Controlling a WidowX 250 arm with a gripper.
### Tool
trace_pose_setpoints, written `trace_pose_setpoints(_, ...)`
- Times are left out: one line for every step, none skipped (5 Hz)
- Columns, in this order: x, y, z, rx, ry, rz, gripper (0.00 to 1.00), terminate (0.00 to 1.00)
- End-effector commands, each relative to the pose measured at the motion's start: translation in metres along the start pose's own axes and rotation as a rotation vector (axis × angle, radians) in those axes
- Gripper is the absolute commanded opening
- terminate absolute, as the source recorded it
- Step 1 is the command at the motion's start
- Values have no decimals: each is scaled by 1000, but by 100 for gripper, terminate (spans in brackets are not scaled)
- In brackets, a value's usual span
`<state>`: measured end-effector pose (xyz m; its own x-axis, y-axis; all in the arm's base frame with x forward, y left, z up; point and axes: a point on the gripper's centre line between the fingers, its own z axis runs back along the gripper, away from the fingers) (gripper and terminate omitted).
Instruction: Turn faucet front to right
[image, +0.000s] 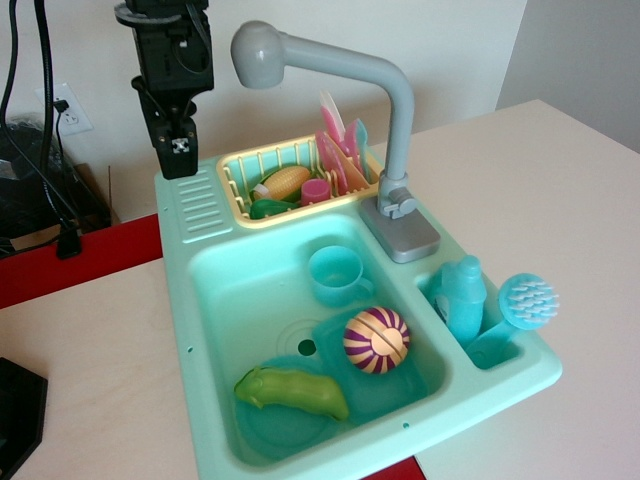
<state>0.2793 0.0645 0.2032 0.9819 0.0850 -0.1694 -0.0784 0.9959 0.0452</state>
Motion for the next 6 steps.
trace_pose_setpoints(17, 14, 6, 26, -28, 30, 100, 0)
trace_pose_setpoints(33, 12, 2, 19, -21, 14, 100, 0)
trace_pose_setpoints(45, 7, 3, 20, -18, 2, 100, 0)
trace_pose_setpoints(50, -2, 4, 17, -17, -23, 100, 0)
trace_pose_setpoints(46, -32, 7, 30, -19, -110, 100, 0)
trace_pose_setpoints(37, -75, 5, 45, -8, -228, 100, 0)
